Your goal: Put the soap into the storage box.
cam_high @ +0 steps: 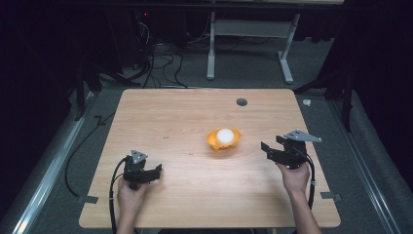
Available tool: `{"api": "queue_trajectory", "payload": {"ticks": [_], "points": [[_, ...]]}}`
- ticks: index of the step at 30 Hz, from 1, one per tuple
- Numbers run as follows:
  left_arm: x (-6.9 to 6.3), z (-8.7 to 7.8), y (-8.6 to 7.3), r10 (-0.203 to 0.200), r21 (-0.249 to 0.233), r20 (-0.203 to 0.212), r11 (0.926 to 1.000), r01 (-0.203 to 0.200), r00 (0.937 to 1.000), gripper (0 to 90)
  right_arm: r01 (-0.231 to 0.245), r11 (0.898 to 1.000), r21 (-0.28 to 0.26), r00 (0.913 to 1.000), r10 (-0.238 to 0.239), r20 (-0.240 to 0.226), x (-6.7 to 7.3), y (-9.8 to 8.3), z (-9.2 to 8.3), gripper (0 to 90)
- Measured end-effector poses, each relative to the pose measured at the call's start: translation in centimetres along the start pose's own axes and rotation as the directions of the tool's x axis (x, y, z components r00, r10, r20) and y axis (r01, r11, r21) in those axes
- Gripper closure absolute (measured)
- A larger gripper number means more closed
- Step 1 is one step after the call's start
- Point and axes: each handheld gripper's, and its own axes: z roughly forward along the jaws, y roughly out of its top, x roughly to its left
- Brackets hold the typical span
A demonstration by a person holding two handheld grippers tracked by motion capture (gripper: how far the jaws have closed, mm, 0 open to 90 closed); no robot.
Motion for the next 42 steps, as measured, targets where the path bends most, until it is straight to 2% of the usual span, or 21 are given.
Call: {"api": "queue_trajectory", "payload": {"ticks": [19,42], "points": [[0.0,0.0,0.0,0.0,0.0,0.0,1.0,0.0,1.0,20.7,-0.034,0.999,0.028,0.9994,0.034,-0.003,-0.1,-2.2,0.7,31.8],[0.0,0.0,0.0,0.0,0.0,0.0,1.0,0.0,1.0,20.7,-0.028,0.996,0.082,0.9996,0.027,0.008,0.3,-4.2,1.8,31.7]]}}
